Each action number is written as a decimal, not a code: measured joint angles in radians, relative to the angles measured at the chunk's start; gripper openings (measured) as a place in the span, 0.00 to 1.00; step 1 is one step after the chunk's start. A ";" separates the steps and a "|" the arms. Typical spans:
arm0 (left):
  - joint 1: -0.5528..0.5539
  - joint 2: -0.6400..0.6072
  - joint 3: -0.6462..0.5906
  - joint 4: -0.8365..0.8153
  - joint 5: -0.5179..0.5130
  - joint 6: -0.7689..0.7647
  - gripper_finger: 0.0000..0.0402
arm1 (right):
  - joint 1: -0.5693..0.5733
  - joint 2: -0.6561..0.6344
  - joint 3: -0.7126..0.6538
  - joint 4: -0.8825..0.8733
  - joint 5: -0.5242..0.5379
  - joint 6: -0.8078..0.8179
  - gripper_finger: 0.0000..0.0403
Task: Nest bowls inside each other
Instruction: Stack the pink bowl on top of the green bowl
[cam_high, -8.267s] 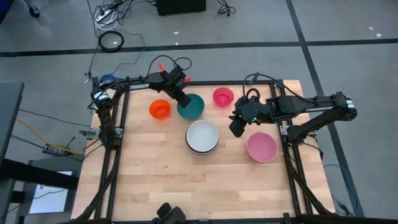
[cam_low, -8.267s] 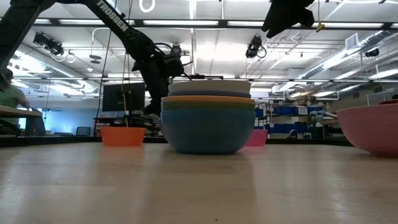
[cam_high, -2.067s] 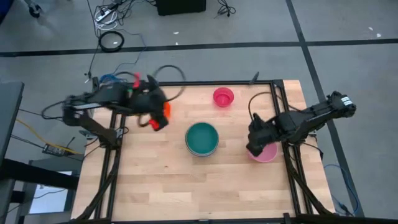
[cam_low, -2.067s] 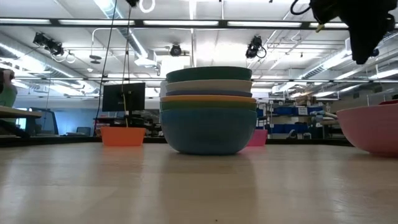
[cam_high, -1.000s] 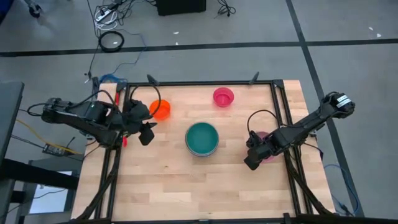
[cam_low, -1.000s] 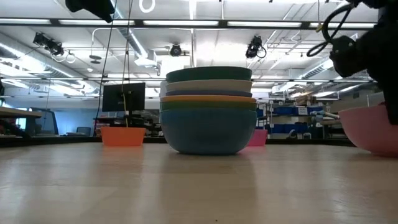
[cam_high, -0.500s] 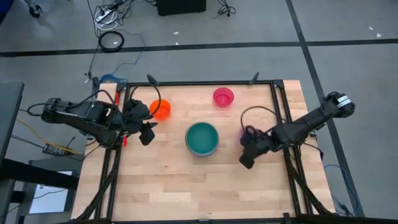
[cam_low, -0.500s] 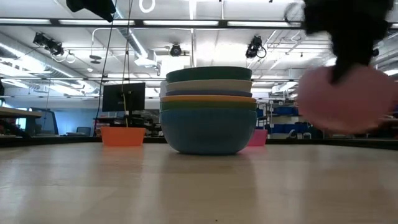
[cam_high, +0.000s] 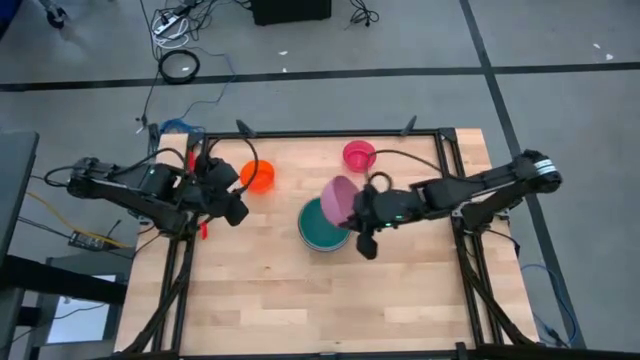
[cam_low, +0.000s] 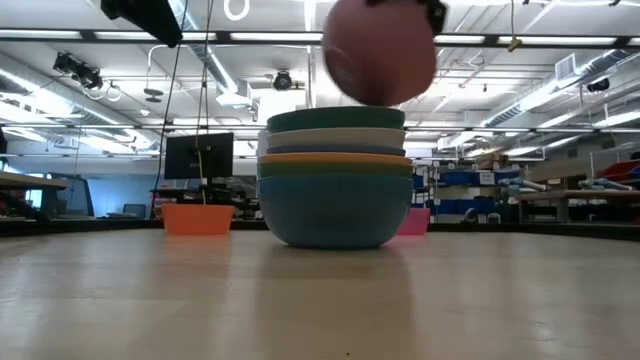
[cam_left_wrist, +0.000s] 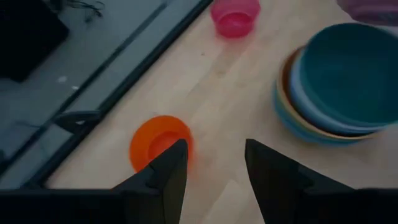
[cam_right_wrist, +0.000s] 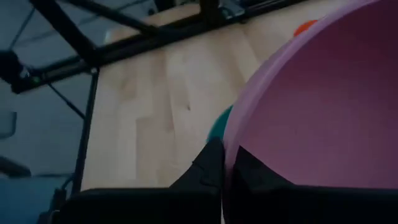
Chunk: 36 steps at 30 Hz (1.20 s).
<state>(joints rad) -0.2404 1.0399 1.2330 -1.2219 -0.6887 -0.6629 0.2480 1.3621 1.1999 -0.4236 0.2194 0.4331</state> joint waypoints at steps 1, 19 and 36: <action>0.000 0.001 -0.008 -0.006 -0.014 -0.004 0.42 | -0.010 0.030 0.019 0.001 -0.021 -0.021 0.00; 0.189 0.000 -0.326 0.150 -0.001 0.008 0.42 | -0.058 0.324 0.295 -0.284 -0.126 -0.144 0.00; 0.392 0.013 -0.545 0.610 0.152 0.219 0.42 | -0.059 0.338 0.296 -0.355 -0.221 -0.035 0.32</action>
<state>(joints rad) 0.1516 1.0533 0.6881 -0.6119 -0.5363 -0.4437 0.1890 1.6997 1.4960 -0.7790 -0.0011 0.3977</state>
